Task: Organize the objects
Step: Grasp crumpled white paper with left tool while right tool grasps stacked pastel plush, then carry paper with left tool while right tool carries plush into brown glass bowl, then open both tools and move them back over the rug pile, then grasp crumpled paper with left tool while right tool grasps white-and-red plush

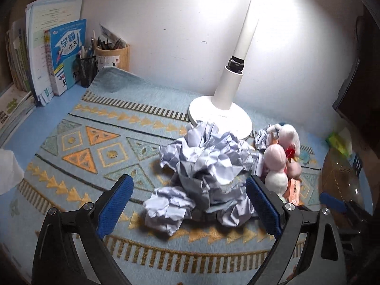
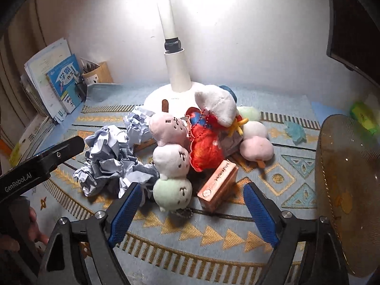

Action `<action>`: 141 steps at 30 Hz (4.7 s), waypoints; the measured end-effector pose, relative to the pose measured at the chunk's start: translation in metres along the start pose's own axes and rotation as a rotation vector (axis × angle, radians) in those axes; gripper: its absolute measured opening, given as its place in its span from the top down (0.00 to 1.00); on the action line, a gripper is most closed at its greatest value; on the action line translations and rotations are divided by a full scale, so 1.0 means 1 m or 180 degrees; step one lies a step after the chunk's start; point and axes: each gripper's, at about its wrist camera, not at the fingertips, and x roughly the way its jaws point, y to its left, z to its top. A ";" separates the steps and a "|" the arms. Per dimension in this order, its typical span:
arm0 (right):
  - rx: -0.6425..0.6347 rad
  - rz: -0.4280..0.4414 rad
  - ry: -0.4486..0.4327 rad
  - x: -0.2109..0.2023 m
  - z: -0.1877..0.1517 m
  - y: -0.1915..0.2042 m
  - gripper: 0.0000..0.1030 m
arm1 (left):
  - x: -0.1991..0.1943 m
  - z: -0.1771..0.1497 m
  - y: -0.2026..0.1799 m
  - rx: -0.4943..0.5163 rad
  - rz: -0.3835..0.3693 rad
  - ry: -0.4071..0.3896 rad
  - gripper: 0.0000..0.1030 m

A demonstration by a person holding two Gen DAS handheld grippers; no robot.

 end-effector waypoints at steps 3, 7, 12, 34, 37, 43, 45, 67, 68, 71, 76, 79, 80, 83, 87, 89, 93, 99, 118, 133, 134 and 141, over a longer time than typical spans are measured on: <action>0.0074 0.0124 0.0099 0.015 0.011 0.007 0.33 | 0.011 0.012 -0.006 0.0148 -0.0032 0.0035 0.08; 0.0325 0.0361 0.0294 0.037 0.018 0.007 0.48 | 0.026 0.020 -0.013 0.0222 -0.0008 0.0134 0.30; 0.0212 0.0244 0.0369 0.050 0.018 0.016 0.50 | 0.040 0.014 -0.019 0.0296 -0.0132 0.0352 0.38; 0.0729 0.0444 -0.0130 -0.020 0.036 -0.035 0.69 | -0.020 0.028 -0.028 0.0018 -0.0254 0.0021 0.72; 0.0807 0.0347 -0.0326 -0.044 0.042 -0.054 0.69 | -0.035 0.038 -0.055 0.0257 -0.0427 -0.0123 0.72; 0.1067 -0.0119 -0.0688 -0.090 0.043 -0.107 0.69 | -0.045 0.063 -0.149 0.0951 -0.1037 -0.0312 0.72; 0.1180 -0.0378 -0.0756 -0.104 0.035 -0.129 0.69 | -0.041 0.069 -0.186 0.1129 -0.1280 -0.0320 0.72; 0.2160 -0.1208 -0.0032 -0.075 -0.050 -0.253 0.58 | 0.078 0.000 -0.351 0.2031 -0.1636 0.0945 0.63; 0.2165 -0.1213 -0.0021 -0.074 -0.051 -0.252 0.45 | 0.079 0.000 -0.349 0.2009 -0.1694 0.1015 0.61; 0.2083 -0.1313 -0.0157 -0.080 -0.048 -0.244 0.27 | 0.070 0.000 -0.342 0.2030 -0.1625 0.0922 0.59; 0.1680 -0.1446 -0.0475 -0.101 -0.033 -0.215 0.24 | 0.043 0.016 -0.315 0.1769 -0.1619 0.0572 0.40; 0.1508 -0.1318 -0.0752 -0.117 -0.024 -0.188 0.14 | 0.012 0.029 -0.277 0.1507 -0.1616 0.0214 0.28; 0.1440 -0.1235 -0.0838 -0.121 -0.022 -0.177 0.14 | 0.002 0.032 -0.262 0.1452 -0.1568 0.0104 0.26; 0.1182 -0.0948 -0.0991 -0.123 -0.011 -0.143 0.13 | -0.027 0.040 -0.215 0.1351 -0.1253 -0.0189 0.22; 0.0893 -0.0578 -0.1048 -0.117 -0.002 -0.091 0.11 | -0.054 0.034 -0.156 0.1325 -0.0641 -0.0410 0.08; 0.0757 -0.0436 -0.1069 -0.109 0.000 -0.066 0.01 | -0.058 0.021 -0.130 0.1300 -0.0311 -0.0386 0.03; 0.0466 -0.0249 -0.0868 -0.075 -0.006 -0.025 0.00 | -0.041 -0.007 -0.086 0.1004 0.0101 -0.0166 0.03; 0.0469 0.0219 -0.0107 -0.018 -0.033 -0.005 0.00 | -0.021 -0.043 -0.055 0.0959 0.0445 0.0209 0.03; 0.0499 -0.0174 -0.0219 -0.007 0.013 -0.029 0.00 | -0.008 -0.023 -0.035 0.0634 0.0363 0.0093 0.03; 0.0425 -0.0500 -0.0043 0.067 0.086 -0.035 0.00 | 0.042 -0.016 0.003 0.0347 0.0132 0.0526 0.27; 0.0384 -0.0511 -0.0040 0.069 0.087 -0.034 0.02 | 0.044 -0.017 0.000 0.0401 0.0133 0.0528 0.28; 0.0272 -0.0258 0.0180 0.075 0.085 -0.029 0.44 | 0.054 -0.013 0.010 0.0197 0.0057 0.0615 0.58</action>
